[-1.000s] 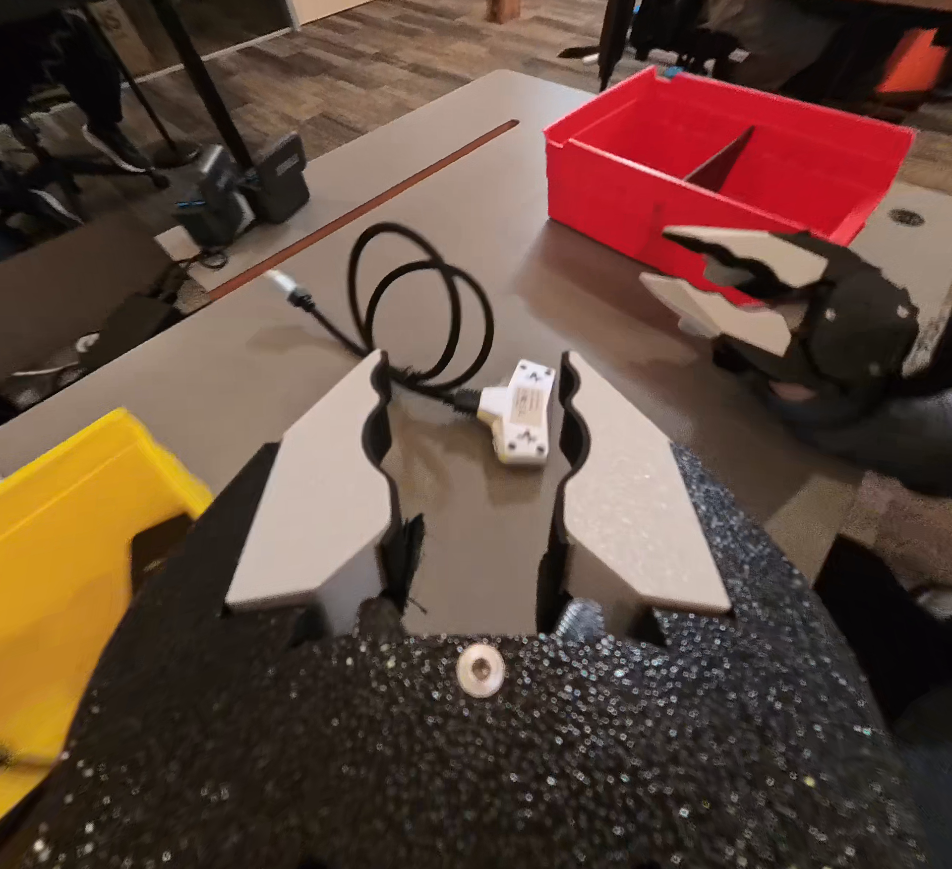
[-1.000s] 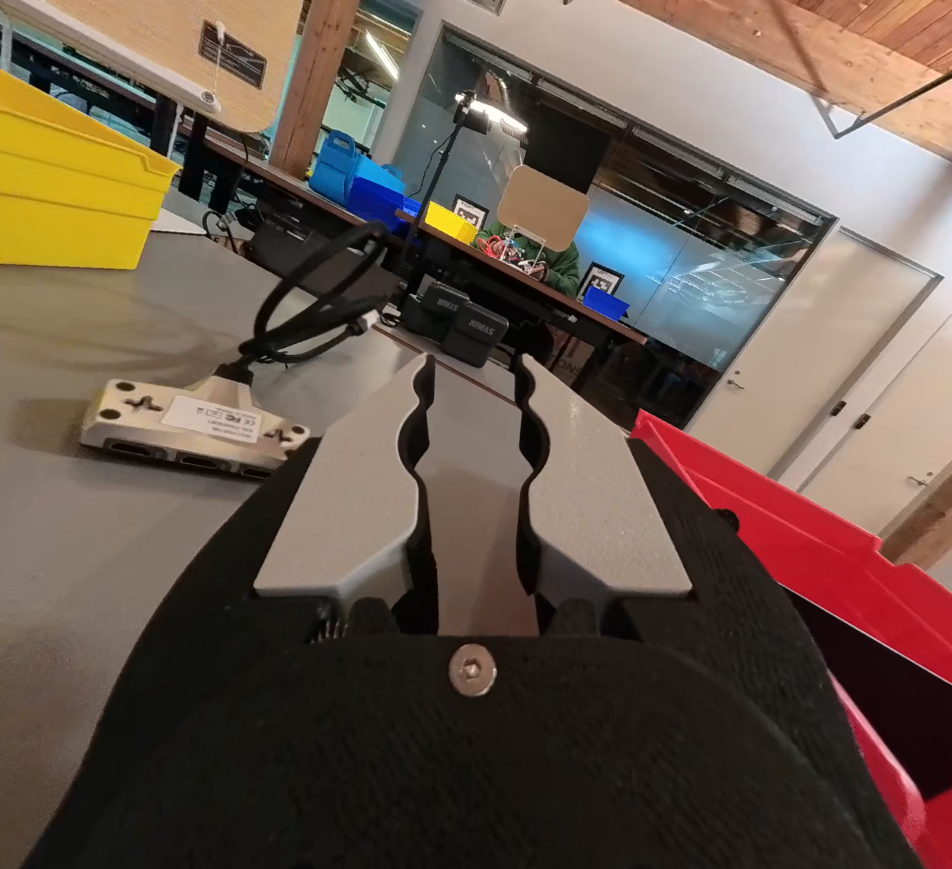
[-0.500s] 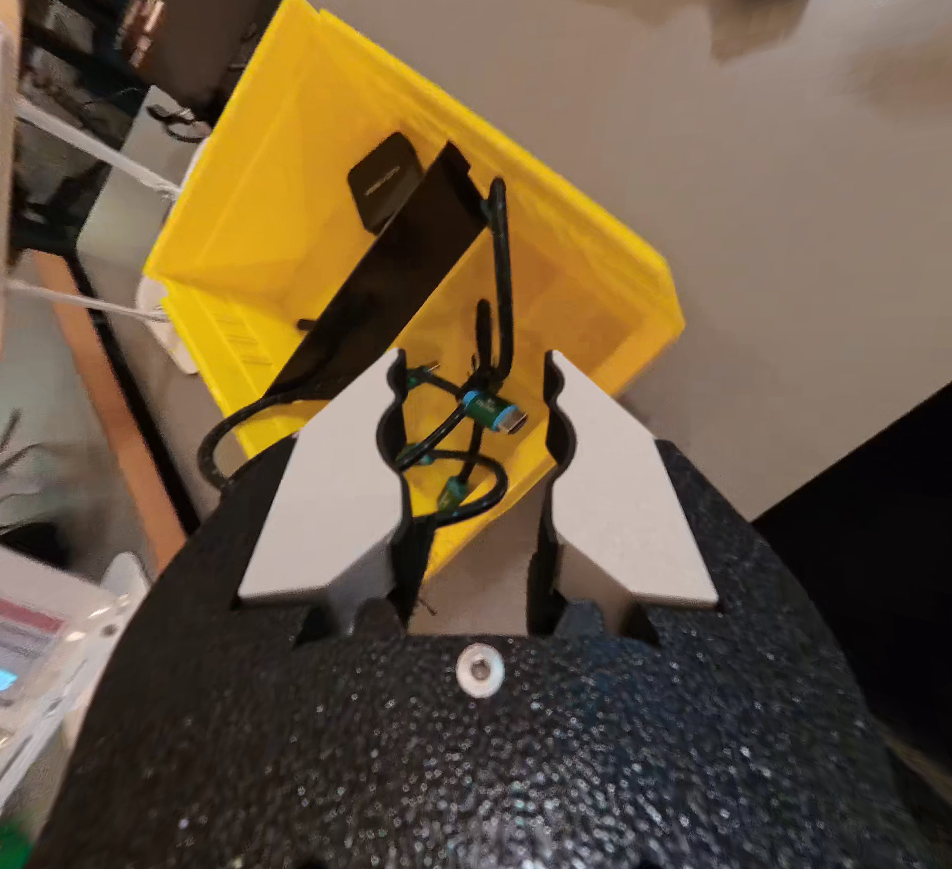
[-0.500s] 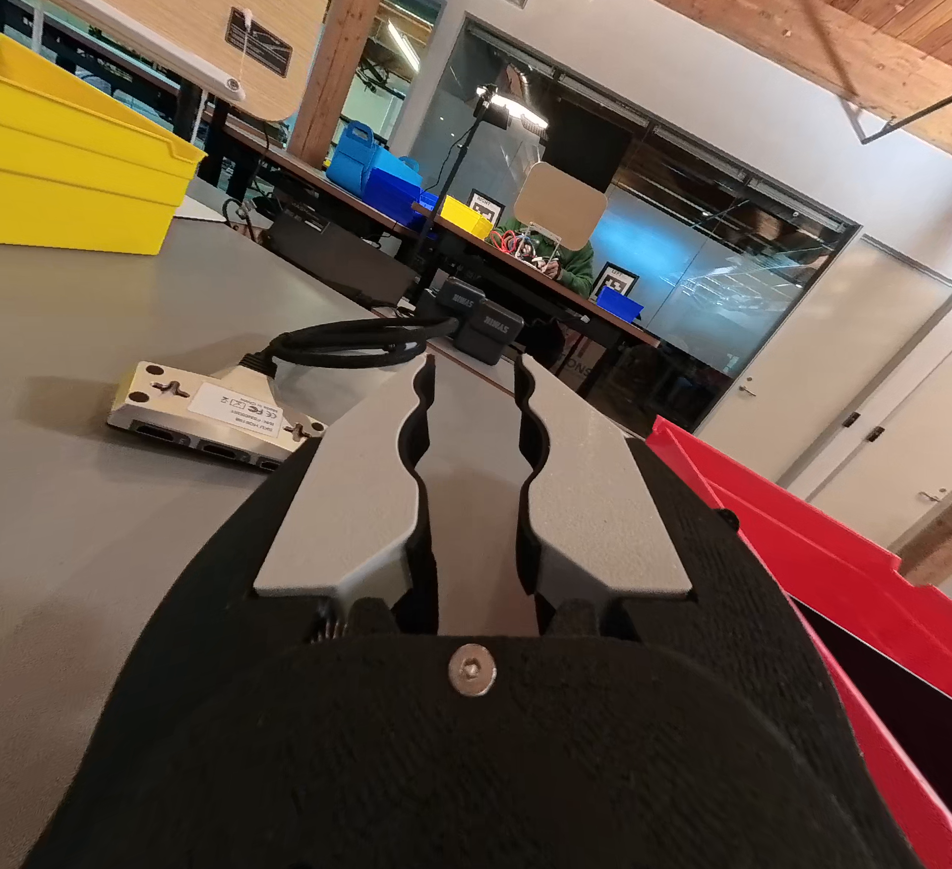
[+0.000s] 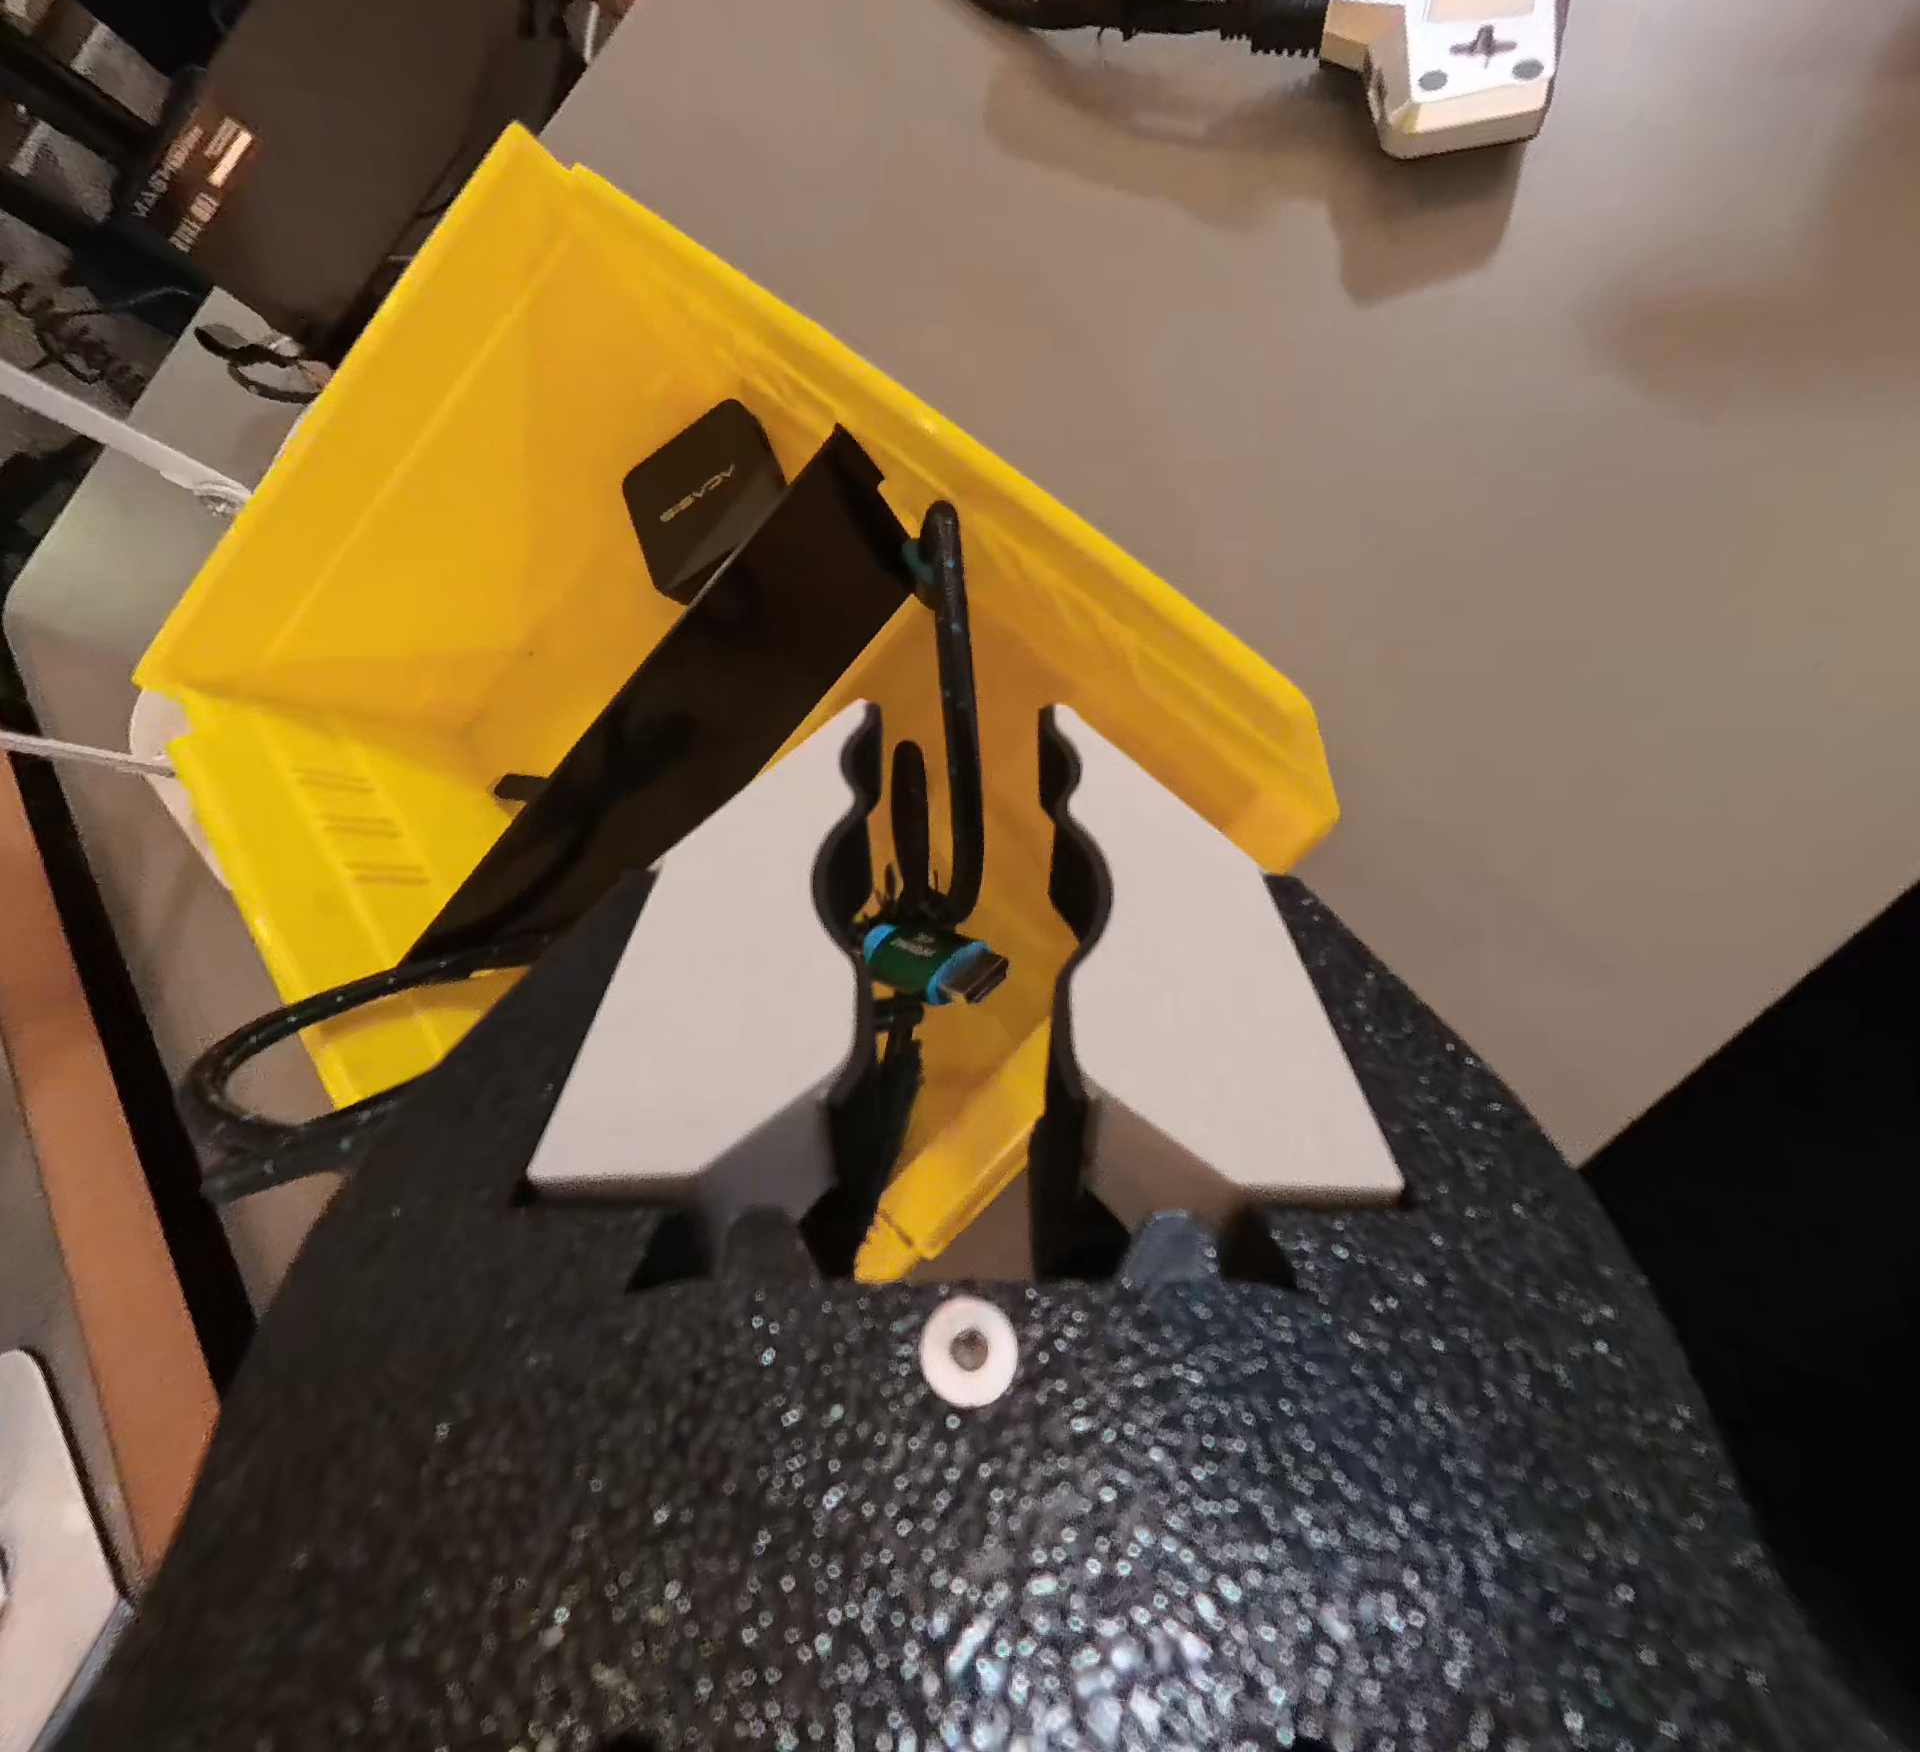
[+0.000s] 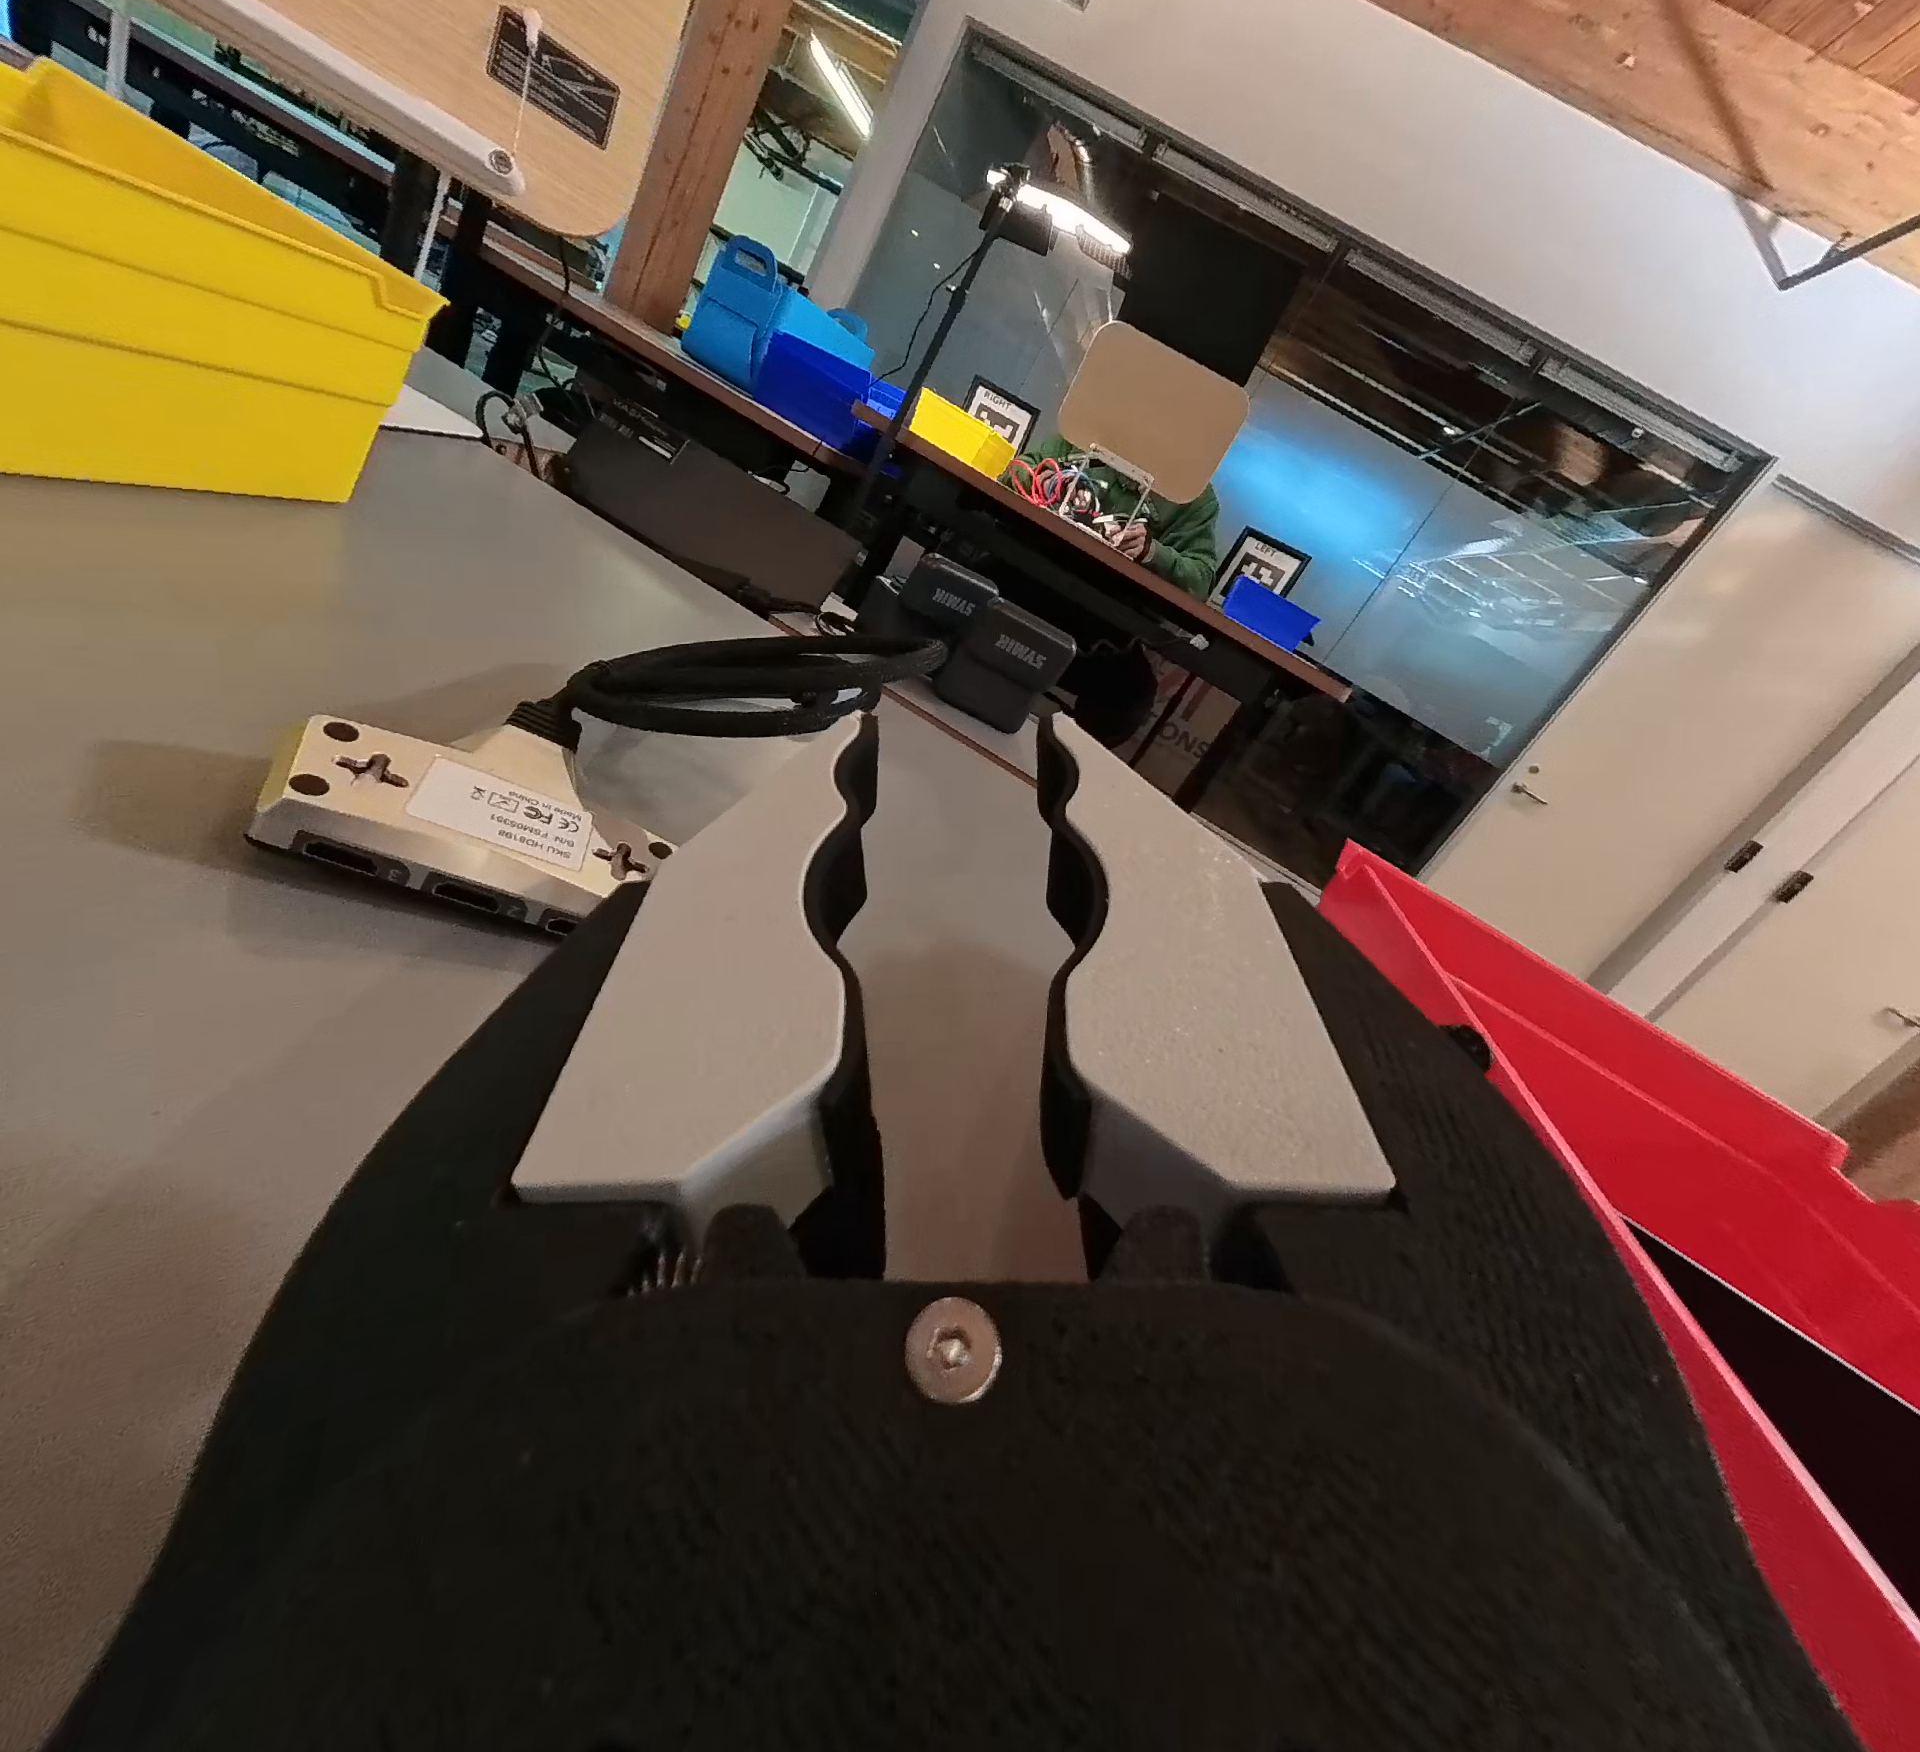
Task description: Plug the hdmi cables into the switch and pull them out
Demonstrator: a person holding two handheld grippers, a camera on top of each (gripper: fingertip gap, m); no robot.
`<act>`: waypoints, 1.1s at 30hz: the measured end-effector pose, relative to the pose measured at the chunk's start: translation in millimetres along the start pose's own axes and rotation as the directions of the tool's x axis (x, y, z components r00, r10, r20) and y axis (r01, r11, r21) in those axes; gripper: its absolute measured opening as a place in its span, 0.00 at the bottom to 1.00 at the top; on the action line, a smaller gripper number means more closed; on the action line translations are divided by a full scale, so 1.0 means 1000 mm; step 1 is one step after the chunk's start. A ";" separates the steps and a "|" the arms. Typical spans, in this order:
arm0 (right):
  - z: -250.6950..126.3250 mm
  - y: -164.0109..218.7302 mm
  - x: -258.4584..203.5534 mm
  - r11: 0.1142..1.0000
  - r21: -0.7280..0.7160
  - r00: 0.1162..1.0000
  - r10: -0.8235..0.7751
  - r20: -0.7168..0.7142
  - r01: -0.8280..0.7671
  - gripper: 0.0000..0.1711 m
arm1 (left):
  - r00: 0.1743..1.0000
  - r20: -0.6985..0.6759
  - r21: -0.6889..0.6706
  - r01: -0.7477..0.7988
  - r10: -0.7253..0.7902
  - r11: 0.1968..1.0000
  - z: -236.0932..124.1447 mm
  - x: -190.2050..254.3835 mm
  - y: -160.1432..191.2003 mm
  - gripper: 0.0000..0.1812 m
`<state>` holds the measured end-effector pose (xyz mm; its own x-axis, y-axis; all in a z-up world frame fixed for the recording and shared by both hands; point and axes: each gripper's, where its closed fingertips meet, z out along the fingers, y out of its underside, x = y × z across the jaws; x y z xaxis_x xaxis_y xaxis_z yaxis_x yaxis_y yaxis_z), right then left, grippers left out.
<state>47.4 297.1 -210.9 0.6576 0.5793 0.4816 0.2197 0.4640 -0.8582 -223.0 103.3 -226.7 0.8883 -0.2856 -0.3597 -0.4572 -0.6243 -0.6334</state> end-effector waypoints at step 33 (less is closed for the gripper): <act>0.000 0.000 -0.001 1.000 0.003 1.000 0.001 0.006 -0.001 0.17 | 0.861 0.493 0.526 -0.185 -0.121 0.830 -0.190 -0.097 -0.192 0.01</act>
<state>46.3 296.4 -210.9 0.6535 0.5836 0.4820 0.2174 0.4653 -0.8580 -213.3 112.7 60.3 0.7988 0.1879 -0.5715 -0.5670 -0.0825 -0.8196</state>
